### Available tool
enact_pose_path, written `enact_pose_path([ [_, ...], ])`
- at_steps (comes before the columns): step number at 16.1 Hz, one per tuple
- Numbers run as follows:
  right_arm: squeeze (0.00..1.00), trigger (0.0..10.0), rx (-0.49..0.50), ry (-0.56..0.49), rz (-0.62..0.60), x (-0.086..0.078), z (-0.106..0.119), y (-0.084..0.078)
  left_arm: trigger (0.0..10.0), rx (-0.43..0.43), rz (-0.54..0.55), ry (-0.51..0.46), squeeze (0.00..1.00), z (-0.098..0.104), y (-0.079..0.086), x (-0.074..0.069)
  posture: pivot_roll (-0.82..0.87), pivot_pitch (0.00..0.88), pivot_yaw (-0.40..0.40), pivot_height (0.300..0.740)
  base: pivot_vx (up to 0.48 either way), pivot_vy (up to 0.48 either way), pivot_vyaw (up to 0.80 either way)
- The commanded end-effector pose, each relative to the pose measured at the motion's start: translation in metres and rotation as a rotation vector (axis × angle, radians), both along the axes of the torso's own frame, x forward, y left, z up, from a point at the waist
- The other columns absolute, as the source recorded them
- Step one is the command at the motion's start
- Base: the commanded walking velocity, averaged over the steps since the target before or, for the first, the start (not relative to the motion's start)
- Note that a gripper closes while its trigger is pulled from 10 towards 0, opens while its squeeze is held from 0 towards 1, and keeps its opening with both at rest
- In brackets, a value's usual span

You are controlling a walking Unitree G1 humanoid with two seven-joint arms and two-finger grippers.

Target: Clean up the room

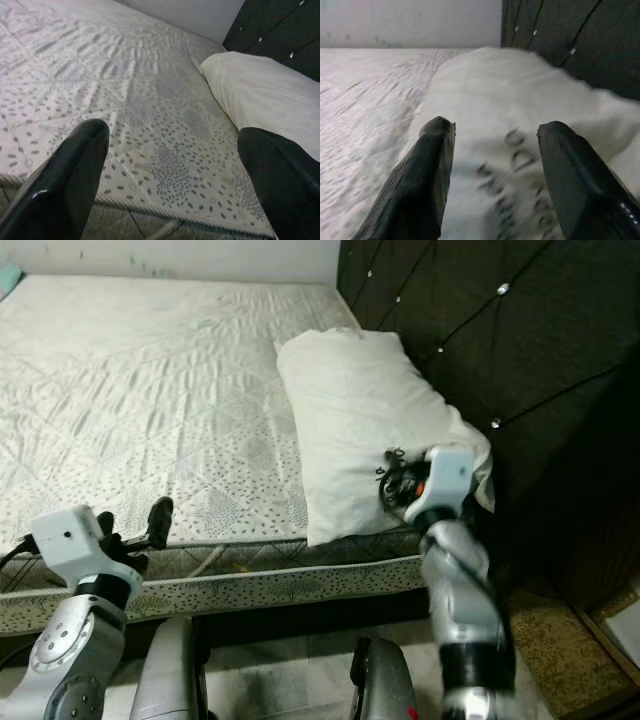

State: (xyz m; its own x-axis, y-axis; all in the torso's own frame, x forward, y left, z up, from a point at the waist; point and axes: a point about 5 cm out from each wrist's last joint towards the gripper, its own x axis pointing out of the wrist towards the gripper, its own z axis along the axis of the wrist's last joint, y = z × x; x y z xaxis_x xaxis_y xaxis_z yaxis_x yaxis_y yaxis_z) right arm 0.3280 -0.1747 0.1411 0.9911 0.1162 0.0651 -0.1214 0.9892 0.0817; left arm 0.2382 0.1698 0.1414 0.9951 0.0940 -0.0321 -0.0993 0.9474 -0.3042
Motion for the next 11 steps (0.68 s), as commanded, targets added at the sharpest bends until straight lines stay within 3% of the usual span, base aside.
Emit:
enact_pose_path([
  [1,1.00,10.0,0.001,-0.003,0.022,-0.004,0.006,0.006,10.0,0.008,0.005,-0.016,0.00,0.002,0.000,0.002,0.01,0.000,-0.076,0.525,0.000,0.000,0.00],
  [6,1.00,10.0,0.038,0.010,0.134,-0.011,0.016,0.030,10.0,0.028,0.026,-0.019,0.00,-0.001,0.005,-0.001,0.01,0.000,-0.090,0.525,0.000,0.000,0.00],
  [7,0.00,10.0,0.051,0.008,0.168,-0.010,0.019,0.034,10.0,0.031,0.037,-0.019,0.00,-0.002,0.008,-0.001,0.01,0.000,-0.090,0.525,0.000,0.000,0.00],
  [11,0.00,10.0,0.086,-0.031,0.158,-0.004,0.032,0.039,10.0,0.037,0.036,-0.049,0.00,0.002,0.008,0.008,0.01,0.000,-0.086,0.525,0.000,0.000,0.00],
])
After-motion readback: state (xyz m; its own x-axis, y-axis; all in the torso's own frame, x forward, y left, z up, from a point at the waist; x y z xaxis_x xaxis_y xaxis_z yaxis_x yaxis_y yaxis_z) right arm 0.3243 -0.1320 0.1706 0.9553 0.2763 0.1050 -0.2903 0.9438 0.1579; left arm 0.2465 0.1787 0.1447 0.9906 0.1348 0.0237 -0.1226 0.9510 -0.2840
